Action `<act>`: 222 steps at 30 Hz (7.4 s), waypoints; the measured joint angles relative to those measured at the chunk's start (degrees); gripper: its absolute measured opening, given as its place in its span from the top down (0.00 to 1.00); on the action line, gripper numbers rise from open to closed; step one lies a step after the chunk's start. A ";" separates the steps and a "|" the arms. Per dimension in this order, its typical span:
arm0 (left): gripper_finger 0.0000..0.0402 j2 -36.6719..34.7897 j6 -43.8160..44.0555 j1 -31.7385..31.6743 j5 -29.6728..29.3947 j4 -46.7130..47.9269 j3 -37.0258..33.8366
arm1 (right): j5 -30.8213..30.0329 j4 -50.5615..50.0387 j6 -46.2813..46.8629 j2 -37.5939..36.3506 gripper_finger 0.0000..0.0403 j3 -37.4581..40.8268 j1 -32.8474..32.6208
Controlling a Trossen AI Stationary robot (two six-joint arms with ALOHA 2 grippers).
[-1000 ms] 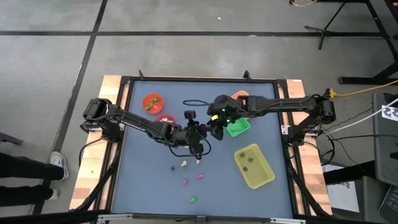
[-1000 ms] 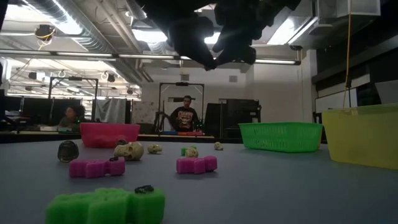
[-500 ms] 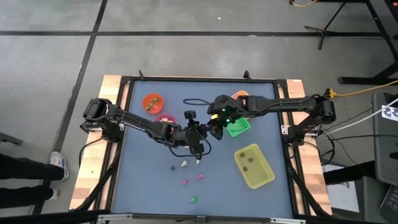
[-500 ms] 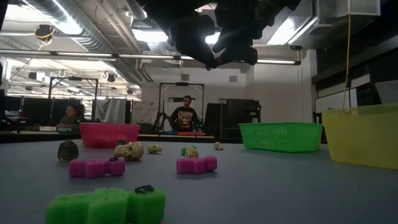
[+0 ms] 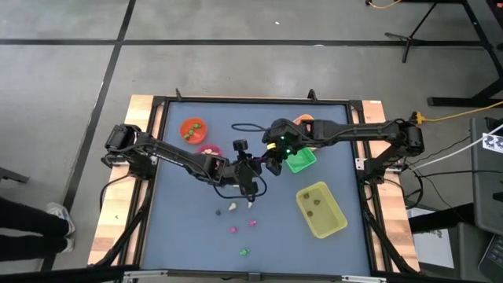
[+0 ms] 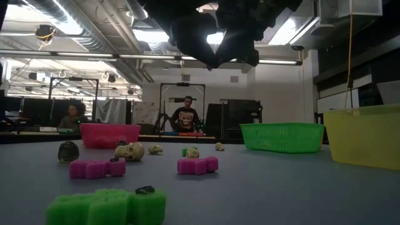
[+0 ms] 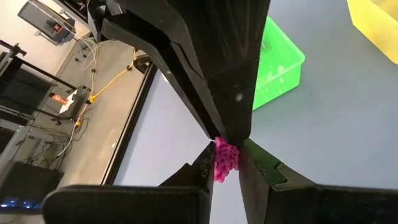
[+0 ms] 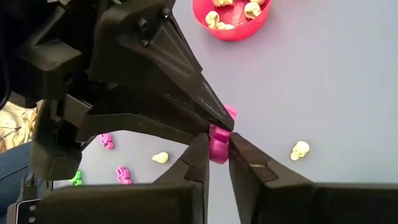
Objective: Sort Halloween decoration
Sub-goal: Put the pink skeleton toy into the yellow bin
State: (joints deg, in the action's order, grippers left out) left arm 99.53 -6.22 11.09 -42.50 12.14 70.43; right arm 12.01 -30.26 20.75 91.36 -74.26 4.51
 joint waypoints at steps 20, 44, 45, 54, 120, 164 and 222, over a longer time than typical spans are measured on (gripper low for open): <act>0.88 0.00 -0.22 -0.08 0.60 -0.04 -0.09 | 0.50 0.11 -0.02 0.53 0.93 -0.07 0.00; 0.60 0.00 -0.31 -0.11 1.49 0.58 -0.02 | -12.41 -10.36 -3.95 0.69 0.94 -0.04 0.02; 0.60 0.00 -0.31 -0.11 1.49 0.62 -0.02 | -13.85 -11.32 -4.57 0.69 0.94 -0.05 0.13; 0.60 -0.01 -0.29 -0.11 1.49 0.68 -0.02 | -20.28 -18.89 -5.28 0.69 0.94 -0.04 5.50; 0.60 -16.79 36.13 23.82 -4.56 9.47 -26.21 | -18.52 -13.06 -23.86 19.23 0.54 -0.02 -1.97; 0.60 -16.74 35.73 23.82 -4.33 8.13 -26.23 | -15.89 -13.21 -24.09 21.39 0.91 -0.04 -1.51; 0.60 -16.72 35.80 23.82 -4.33 8.13 -26.23 | -19.91 -56.78 -26.60 21.39 0.90 -27.32 28.89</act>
State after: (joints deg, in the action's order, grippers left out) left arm 82.81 29.58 34.91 -46.83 20.27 44.21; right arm -7.90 -87.05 -5.84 112.75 -101.58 33.41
